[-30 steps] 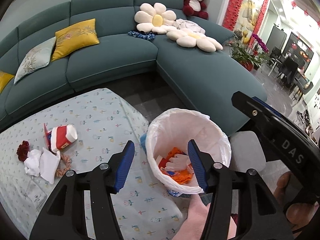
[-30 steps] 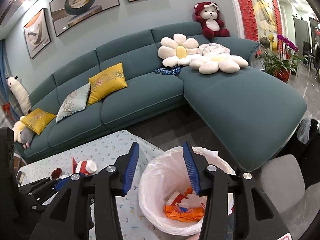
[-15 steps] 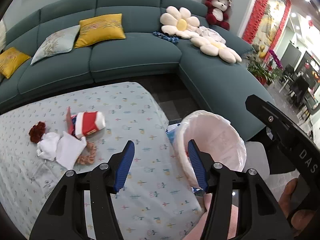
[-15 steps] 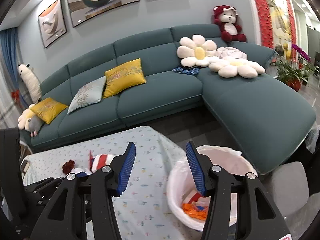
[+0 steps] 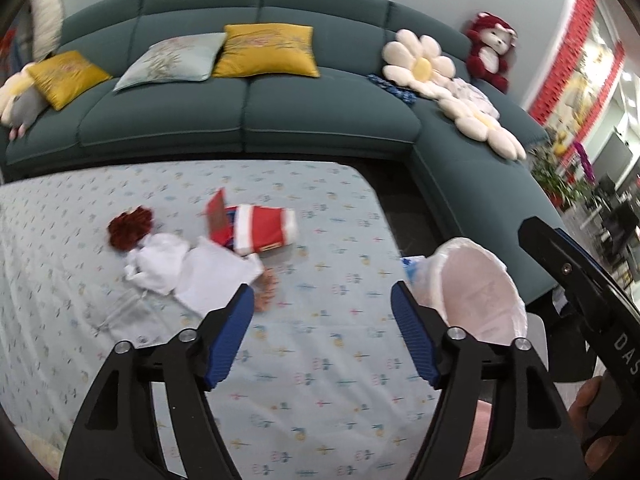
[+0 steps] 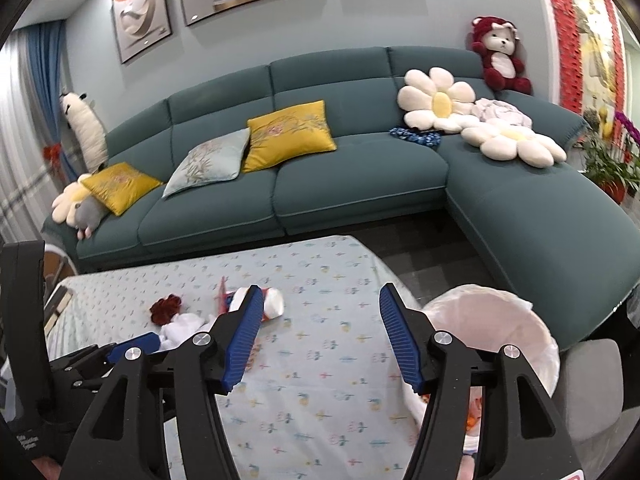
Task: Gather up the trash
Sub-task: 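Return both tools over the table toward the grey pouch and white tissue, then grasp the grey drawstring pouch with the left tool while the right tool grasps the white tissue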
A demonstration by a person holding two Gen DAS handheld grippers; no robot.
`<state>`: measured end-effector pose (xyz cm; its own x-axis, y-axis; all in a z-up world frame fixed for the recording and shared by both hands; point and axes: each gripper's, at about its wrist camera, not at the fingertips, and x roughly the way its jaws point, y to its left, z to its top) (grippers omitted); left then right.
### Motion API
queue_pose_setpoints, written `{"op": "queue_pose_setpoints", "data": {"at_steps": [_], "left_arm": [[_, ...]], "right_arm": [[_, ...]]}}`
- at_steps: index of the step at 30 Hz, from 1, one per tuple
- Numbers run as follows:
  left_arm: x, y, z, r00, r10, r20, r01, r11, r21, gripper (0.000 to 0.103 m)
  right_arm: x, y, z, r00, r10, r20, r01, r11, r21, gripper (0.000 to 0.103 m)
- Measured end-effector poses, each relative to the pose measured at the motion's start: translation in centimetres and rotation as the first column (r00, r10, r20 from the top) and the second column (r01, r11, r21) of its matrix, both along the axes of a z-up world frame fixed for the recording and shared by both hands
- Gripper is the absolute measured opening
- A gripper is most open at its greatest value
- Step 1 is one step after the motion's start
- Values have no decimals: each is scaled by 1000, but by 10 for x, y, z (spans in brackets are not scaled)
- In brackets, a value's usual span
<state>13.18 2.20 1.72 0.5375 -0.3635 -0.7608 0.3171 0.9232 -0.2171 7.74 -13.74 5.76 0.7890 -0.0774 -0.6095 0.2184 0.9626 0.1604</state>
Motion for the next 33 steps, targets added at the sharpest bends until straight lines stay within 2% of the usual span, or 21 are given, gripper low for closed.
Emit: {"op": "queue_pose_setpoints", "data": {"at_steps": [6,10,12,16,23,33], "left_arm": [[7,36,-9,999,53,-13,-53,999,1,70],[13,63,-19,994,101,-34,-101,995,-8,80],[15,74,-24,992,120,-39,-120,993,-2,82],[21,100,-41,983,170,-68,-169,986,15,86],[32,145,-80,957,251,-148,-247,968,44,86],[49,176,-134,918,307,-252,-300,952,67,86]], "right_arm": [[13,33,-10,998,50,-28,-50,999,-3,59],[23,54,-17,996,77,-48,-78,997,-8,60],[27,61,-22,995,83,-57,-84,996,-6,64],[40,83,-35,990,112,-90,-113,994,-8,64],[61,113,-62,979,148,-140,-150,989,-7,64],[96,144,-105,957,179,-227,-186,983,-10,64]]}}
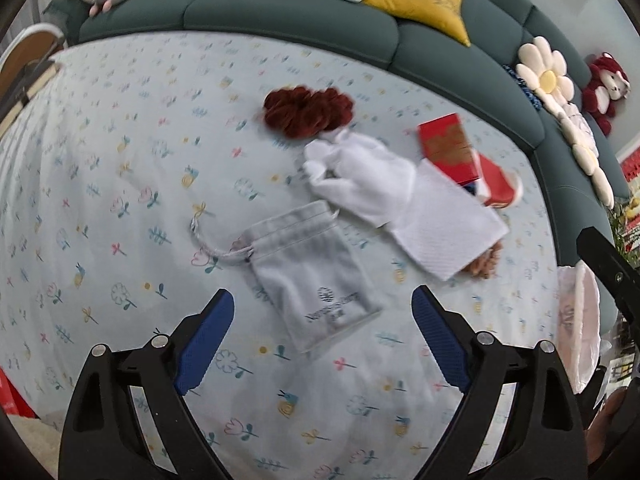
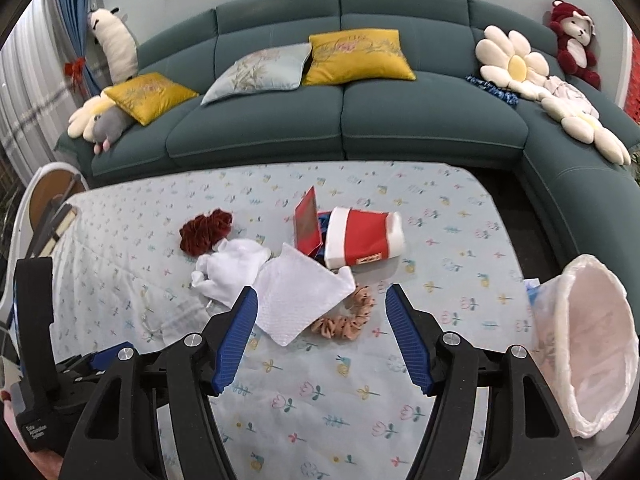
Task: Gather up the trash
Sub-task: 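Grasp the grey drawstring pouch with the left tool while the right tool grasps the white tissue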
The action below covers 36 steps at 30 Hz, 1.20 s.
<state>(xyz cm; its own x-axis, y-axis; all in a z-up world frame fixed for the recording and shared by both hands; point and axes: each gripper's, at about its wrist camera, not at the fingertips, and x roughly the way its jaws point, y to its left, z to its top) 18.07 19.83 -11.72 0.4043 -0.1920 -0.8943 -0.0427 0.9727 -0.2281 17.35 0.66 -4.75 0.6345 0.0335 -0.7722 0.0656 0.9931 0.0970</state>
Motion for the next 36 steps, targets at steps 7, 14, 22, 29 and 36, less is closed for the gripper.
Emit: {"op": "queue_pose_setpoints", "data": {"at_steps": [7,14,22,29,36], "left_arm": [[7,5,-20,1000,8,-23,-8,1000,-8,85],[14,3,-33,999,-9,-37,7,999,-36,59],[14,-2,-40,999,-33,-38,32,999,-30,14],[11,-3,-30,1000,-30,-6,29,998,-52,1],[0,-7,2,997,-46,61,50,996,-75,1]], "right_arm": [[26,5,-31,998,-4,-58,3,1000,-10,64],[51,2,-60,993,-22,-113,20,1000,-17,64],[64,5,-85,985,-5,-170,5,1000,-4,45],[60,8,-83,986,22,-166,-21,1000,6,8],[47,6,-46,995,47,-89,-43,998,40,5]]}}
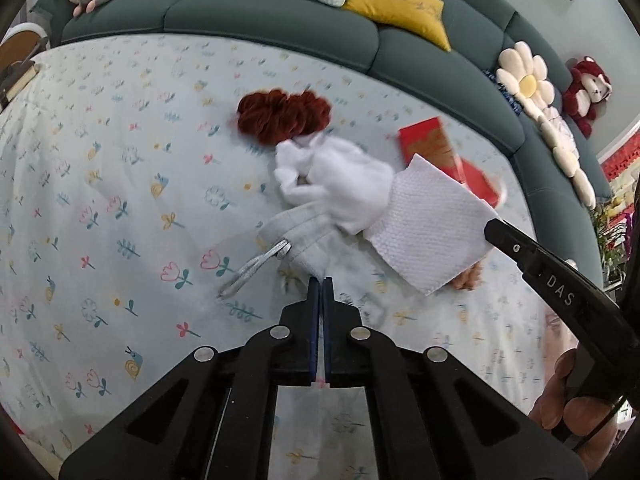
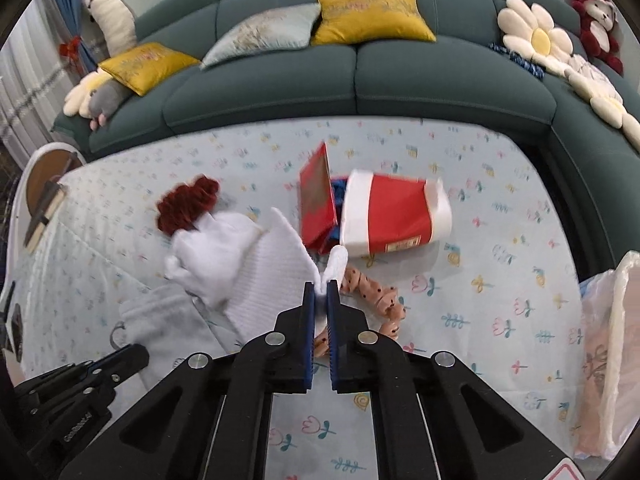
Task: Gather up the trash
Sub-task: 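Grasp the grey drawstring pouch with the left tool while the right tool grasps the white tissue, then carry the pouch and tissue to the bin and release them inside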
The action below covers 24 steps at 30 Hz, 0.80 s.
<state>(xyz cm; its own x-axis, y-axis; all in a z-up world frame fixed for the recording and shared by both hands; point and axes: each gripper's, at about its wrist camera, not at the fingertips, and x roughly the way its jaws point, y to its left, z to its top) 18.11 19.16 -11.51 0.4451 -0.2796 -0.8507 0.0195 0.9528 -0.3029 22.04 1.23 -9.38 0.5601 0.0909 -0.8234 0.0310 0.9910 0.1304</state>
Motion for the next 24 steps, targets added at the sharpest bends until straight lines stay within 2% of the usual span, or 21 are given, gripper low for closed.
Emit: {"op": "queue_pose_setpoints", "data": {"at_steps": [8,14,18,24], "left_arm": [[-8,-30,48,996,-43,80,45,999,-12,1],[-14,-64,90,984,-97,149,101,995,-18,1],[-21,-94,118,969,-147,197,153,988,-16,1],[-38,-152,155,936,-239,259,253,967,-20,1]], "right_arm": [[-19,-22,58,992,-23,122,19,999,30,5],[-40,-52,103,975,-64,214,56,998,42,5],[-59,-80,130,959,-101,267,92,995,45,5],[-89,-126,155,935,-164,316,156,986,50,5]]}}
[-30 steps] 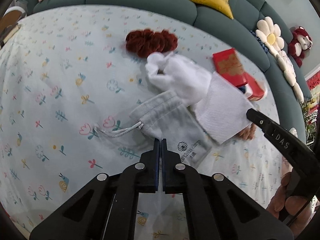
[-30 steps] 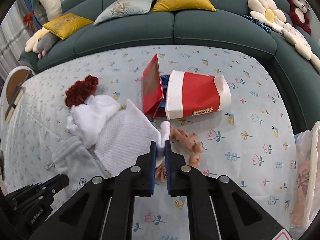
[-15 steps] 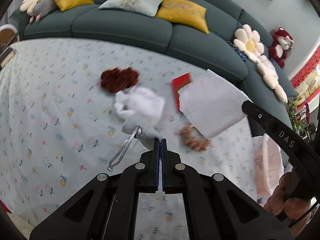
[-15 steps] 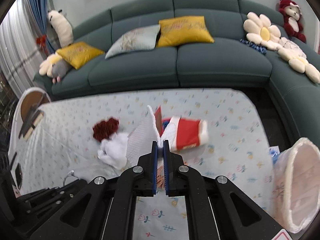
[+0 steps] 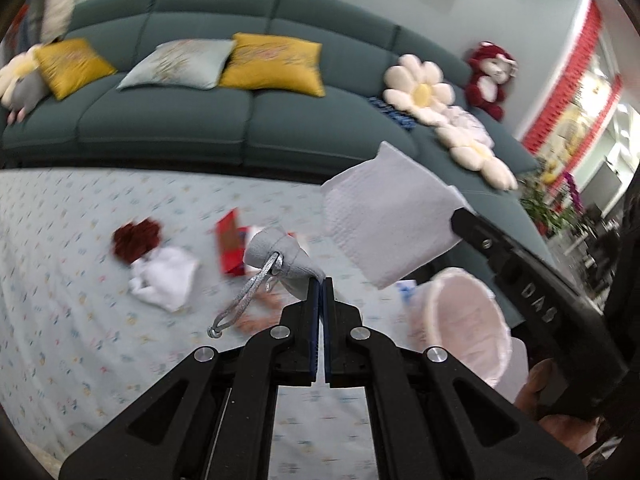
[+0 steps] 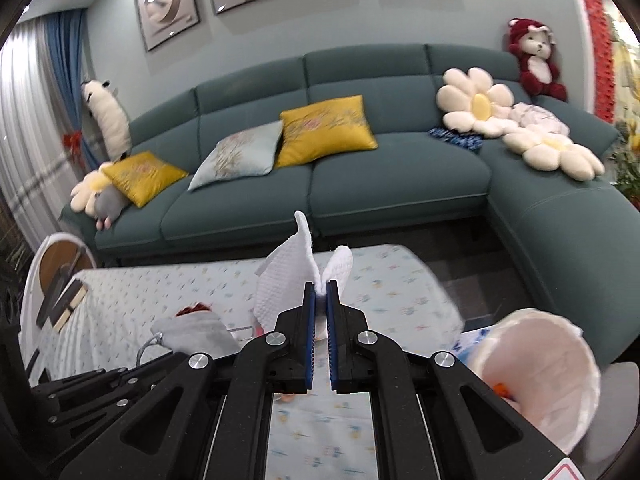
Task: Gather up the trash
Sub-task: 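Carry the pouch and tissue to the bin and release them inside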
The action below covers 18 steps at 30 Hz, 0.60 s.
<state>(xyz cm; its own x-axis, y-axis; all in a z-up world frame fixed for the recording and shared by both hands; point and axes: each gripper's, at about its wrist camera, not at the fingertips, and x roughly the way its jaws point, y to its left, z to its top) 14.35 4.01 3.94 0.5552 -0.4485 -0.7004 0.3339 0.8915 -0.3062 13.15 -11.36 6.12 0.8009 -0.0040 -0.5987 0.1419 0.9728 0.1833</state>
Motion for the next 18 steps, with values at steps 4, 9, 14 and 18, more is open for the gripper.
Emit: {"op": "queue_pose_setpoints", "data": {"at_steps": [4,9,14,18], "left_arm": [[-13,-42,16,996,-79,29,79,997,-3,1],[-27,-85,22,986,-163,39,164,987,1,1],[-41,-128,20,967,-251,35,251,968,5,1],[-50,-158,17,953,-302,25,302,953,-12,1]], "right_arm": [[-20,-33,9,998,-54,22,54,999,4,5],[-47,-76,12,991,-131,39,130,991,14,5],[-75,-122,5,977,-210,38,209,977,31,5],[-92,-154,-5,964,-264,23,263,964,47,5]]}}
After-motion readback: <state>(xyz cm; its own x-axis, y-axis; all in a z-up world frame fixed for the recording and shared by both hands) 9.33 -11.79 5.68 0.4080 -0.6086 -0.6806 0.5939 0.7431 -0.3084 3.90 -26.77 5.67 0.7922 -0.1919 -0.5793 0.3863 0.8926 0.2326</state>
